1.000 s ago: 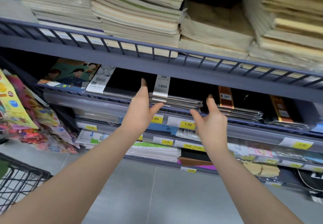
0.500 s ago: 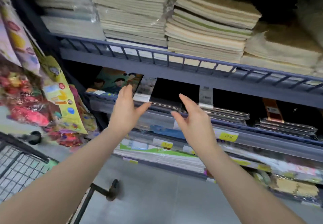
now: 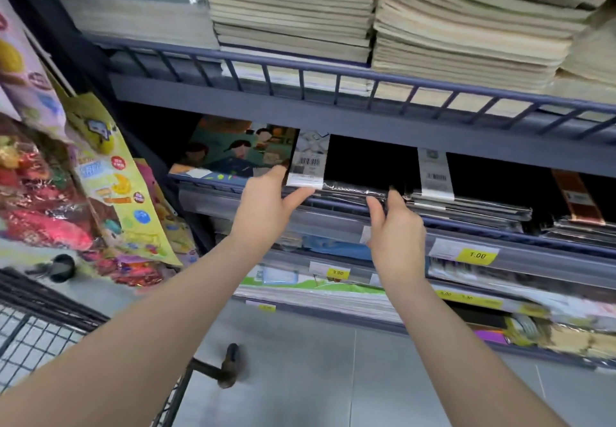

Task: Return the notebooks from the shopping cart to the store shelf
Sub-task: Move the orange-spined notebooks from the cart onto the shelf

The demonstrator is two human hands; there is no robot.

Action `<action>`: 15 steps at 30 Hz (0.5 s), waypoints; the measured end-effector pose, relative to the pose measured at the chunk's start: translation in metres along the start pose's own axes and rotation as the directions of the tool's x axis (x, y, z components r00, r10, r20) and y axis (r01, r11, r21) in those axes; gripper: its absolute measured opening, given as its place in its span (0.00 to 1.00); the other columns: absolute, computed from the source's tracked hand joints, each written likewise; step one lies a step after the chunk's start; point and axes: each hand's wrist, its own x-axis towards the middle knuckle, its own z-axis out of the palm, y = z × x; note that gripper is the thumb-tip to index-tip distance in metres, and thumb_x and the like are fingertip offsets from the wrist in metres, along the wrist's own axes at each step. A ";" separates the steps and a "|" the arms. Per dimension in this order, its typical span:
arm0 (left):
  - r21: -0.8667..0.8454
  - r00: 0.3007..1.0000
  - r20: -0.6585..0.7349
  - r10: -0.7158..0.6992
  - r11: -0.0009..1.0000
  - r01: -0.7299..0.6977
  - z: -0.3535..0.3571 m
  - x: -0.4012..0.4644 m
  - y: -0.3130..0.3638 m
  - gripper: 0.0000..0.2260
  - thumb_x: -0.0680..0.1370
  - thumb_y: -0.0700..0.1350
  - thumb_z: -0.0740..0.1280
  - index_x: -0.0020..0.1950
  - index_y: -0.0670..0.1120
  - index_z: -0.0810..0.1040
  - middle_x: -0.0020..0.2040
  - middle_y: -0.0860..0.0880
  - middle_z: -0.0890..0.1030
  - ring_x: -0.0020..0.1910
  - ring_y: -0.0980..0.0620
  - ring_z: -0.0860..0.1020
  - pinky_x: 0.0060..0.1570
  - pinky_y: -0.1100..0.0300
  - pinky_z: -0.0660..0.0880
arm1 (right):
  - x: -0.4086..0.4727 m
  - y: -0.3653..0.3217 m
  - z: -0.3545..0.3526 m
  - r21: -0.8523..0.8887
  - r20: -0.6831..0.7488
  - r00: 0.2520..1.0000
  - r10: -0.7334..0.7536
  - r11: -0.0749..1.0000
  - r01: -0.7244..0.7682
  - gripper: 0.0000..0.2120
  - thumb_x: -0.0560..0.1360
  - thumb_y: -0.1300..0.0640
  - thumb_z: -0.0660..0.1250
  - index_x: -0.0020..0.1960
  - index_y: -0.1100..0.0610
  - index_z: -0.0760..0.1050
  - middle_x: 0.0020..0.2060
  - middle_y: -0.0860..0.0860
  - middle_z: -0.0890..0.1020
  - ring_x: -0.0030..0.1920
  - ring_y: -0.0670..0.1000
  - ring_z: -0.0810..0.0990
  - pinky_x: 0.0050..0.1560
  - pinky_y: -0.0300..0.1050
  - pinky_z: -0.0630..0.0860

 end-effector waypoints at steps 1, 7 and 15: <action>0.002 1.000 -0.010 -0.005 1.000 0.005 0.000 0.002 -0.001 0.21 0.75 0.53 0.67 0.33 0.47 0.58 0.25 0.47 0.66 0.25 0.46 0.74 0.28 0.54 0.67 | 0.000 0.000 0.000 -0.009 -0.014 1.000 0.000 1.000 0.000 0.20 0.80 0.51 0.55 0.62 0.65 0.70 0.30 0.56 0.74 0.35 0.61 0.73 0.35 0.45 0.58; -0.024 0.991 0.112 -0.072 0.997 0.075 0.001 0.007 -0.006 0.21 0.76 0.55 0.66 0.34 0.46 0.59 0.29 0.47 0.70 0.20 0.58 0.76 0.25 0.60 0.67 | -0.004 -0.002 0.001 -0.046 -0.021 0.999 -0.043 0.998 0.042 0.25 0.80 0.49 0.54 0.74 0.57 0.58 0.33 0.53 0.73 0.34 0.56 0.71 0.34 0.44 0.63; -0.002 0.999 0.026 -0.022 1.000 0.022 0.002 0.007 -0.008 0.24 0.74 0.55 0.68 0.31 0.45 0.58 0.25 0.48 0.65 0.26 0.44 0.78 0.23 0.59 0.62 | -0.002 -0.001 0.008 0.054 -0.009 1.000 -0.026 0.998 0.026 0.24 0.79 0.48 0.57 0.70 0.61 0.63 0.38 0.60 0.80 0.37 0.59 0.78 0.34 0.43 0.64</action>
